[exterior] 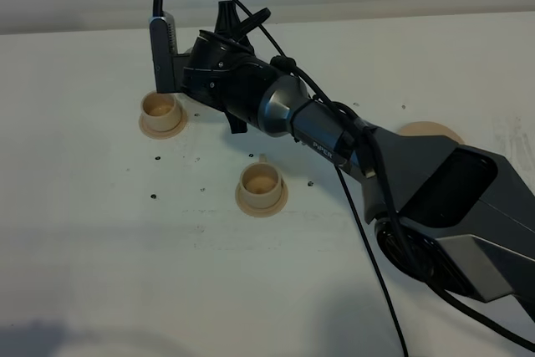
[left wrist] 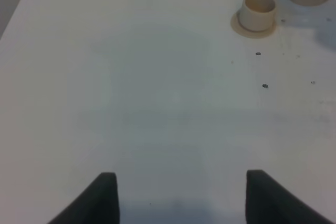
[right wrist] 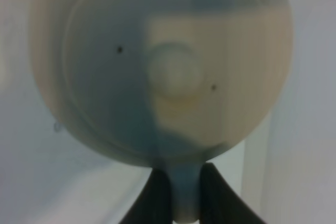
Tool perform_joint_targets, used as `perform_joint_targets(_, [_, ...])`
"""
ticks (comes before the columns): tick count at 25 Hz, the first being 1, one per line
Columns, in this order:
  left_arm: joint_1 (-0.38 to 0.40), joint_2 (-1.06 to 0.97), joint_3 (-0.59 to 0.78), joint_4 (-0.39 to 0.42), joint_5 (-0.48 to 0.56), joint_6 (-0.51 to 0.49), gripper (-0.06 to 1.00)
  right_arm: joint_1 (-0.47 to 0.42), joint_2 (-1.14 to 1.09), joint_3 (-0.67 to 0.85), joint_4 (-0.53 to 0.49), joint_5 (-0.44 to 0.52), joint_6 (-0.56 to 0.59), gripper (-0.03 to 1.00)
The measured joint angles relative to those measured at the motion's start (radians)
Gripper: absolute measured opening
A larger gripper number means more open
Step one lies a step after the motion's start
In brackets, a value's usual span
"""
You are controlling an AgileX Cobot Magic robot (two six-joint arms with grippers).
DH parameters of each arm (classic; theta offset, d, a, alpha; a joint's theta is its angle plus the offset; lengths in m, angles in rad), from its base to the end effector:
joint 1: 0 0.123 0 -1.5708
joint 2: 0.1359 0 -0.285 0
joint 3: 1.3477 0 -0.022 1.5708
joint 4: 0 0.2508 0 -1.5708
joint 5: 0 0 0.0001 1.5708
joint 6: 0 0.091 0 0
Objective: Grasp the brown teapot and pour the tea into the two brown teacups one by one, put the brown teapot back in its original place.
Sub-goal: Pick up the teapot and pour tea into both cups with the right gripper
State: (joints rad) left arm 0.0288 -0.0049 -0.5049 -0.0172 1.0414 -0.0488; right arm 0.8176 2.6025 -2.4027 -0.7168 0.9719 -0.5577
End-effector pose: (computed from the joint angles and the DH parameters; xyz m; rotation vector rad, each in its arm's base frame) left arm -0.0054 -0.0015 0.2802 -0.0775 2.0137 -0.0332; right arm 0.4179 0.3735 0.1664 -1.8127 1.6871 -0.8015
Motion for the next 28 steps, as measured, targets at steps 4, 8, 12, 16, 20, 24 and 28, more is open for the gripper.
perform_joint_targets(4, [0.0,0.0,0.0,0.0,0.0,0.0,0.52,0.009,0.0,0.0,-0.008,0.002,-0.002,0.13])
perform_joint_targets(8, [0.0,0.0,0.0,0.0,0.0,0.0,0.52,0.013,0.0,0.0,-0.011,-0.003,-0.002,0.13])
perform_joint_targets(12, [0.0,0.0,0.0,0.0,0.0,0.0,0.52,0.013,0.0,0.0,-0.013,-0.02,0.001,0.13])
perform_joint_targets(16, [0.0,0.0,0.0,0.0,0.0,0.0,0.52,0.014,0.0,0.0,-0.038,-0.041,0.003,0.13])
perform_joint_targets(20, [0.0,0.0,0.0,0.0,0.0,0.0,0.52,0.014,0.0,0.013,-0.063,-0.068,0.004,0.13])
perform_joint_targets(24, [0.0,0.0,0.0,0.0,0.0,0.0,0.52,0.014,0.001,0.038,-0.077,-0.081,0.007,0.13])
perform_joint_targets(28, [0.0,0.0,0.0,0.0,0.0,0.0,0.52,0.014,0.002,0.039,-0.104,-0.097,0.019,0.13])
